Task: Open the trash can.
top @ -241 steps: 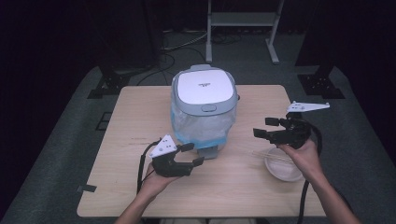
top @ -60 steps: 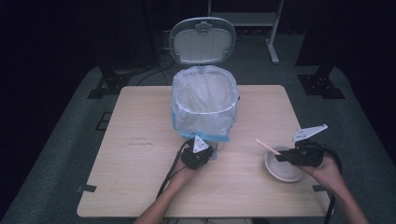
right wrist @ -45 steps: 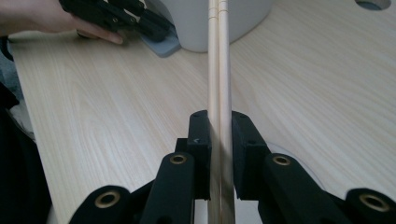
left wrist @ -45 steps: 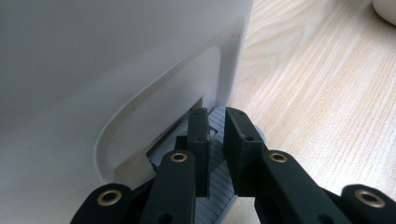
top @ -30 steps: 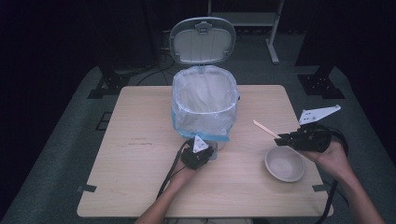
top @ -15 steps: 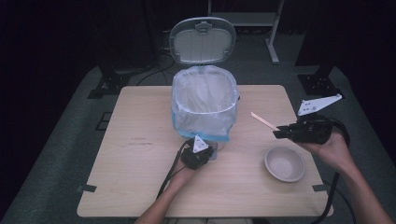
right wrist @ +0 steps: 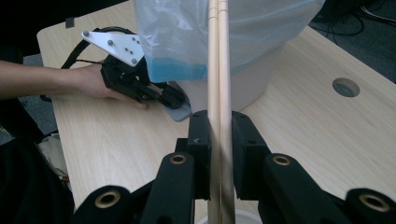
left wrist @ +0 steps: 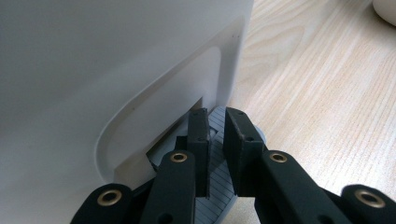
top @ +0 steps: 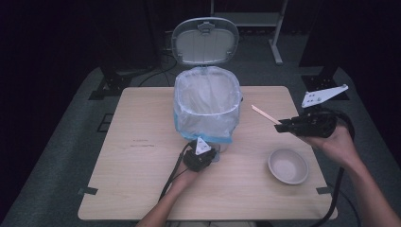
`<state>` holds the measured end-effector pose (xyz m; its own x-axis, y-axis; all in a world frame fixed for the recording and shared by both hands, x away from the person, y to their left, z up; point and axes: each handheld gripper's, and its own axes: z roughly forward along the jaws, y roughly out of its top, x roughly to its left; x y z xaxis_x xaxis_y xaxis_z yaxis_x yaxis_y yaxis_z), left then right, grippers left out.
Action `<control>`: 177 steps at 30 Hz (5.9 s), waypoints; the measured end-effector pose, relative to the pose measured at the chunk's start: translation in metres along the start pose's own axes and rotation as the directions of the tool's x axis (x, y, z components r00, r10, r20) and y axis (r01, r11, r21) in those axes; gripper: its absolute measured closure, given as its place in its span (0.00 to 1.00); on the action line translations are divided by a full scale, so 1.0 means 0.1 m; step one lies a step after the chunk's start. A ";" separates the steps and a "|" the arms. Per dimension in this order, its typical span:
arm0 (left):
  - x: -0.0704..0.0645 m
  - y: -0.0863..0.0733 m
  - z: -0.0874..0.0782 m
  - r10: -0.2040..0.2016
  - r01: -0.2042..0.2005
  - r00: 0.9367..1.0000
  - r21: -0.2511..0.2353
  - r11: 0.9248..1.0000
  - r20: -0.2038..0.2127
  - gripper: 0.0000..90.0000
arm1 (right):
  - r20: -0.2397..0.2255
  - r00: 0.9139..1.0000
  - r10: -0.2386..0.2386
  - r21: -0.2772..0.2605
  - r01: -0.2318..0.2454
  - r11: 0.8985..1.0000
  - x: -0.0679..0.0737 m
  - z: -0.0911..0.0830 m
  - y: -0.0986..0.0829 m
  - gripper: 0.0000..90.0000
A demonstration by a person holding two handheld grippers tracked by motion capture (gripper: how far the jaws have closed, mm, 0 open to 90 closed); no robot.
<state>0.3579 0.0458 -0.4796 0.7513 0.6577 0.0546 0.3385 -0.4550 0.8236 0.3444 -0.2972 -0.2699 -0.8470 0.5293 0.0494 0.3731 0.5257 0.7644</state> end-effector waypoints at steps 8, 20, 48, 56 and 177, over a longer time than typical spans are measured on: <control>0.00 0.00 0.00 0.000 0.000 1.000 0.000 1.000 0.000 0.90 | 0.001 1.000 -0.009 0.006 0.009 1.000 0.01 -0.01 0.17 0.88; 0.00 0.00 0.00 -0.004 0.004 1.000 -0.001 1.000 -0.003 0.90 | -0.019 0.999 -0.028 0.017 0.028 0.999 0.06 0.04 0.45 0.88; 0.00 0.00 0.00 -0.005 0.005 1.000 -0.001 1.000 -0.004 0.90 | -0.012 0.996 -0.090 0.044 0.090 0.995 0.15 0.08 1.02 0.88; 0.00 0.00 0.00 -0.005 0.005 1.000 -0.001 1.000 -0.004 0.90 | -0.024 0.994 -0.107 0.049 0.108 0.993 0.18 0.16 1.15 0.88; 0.00 0.00 0.00 -0.007 0.007 1.000 -0.001 1.000 -0.002 0.90 | -0.067 0.996 -0.059 0.109 0.066 0.992 0.00 0.80 1.70 0.65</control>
<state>0.3579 0.0459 -0.4796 0.7476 0.6623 0.0498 0.3432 -0.4494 0.8248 0.4382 -0.1550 -0.1910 -0.8909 0.4518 0.0475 0.3556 0.6286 0.6917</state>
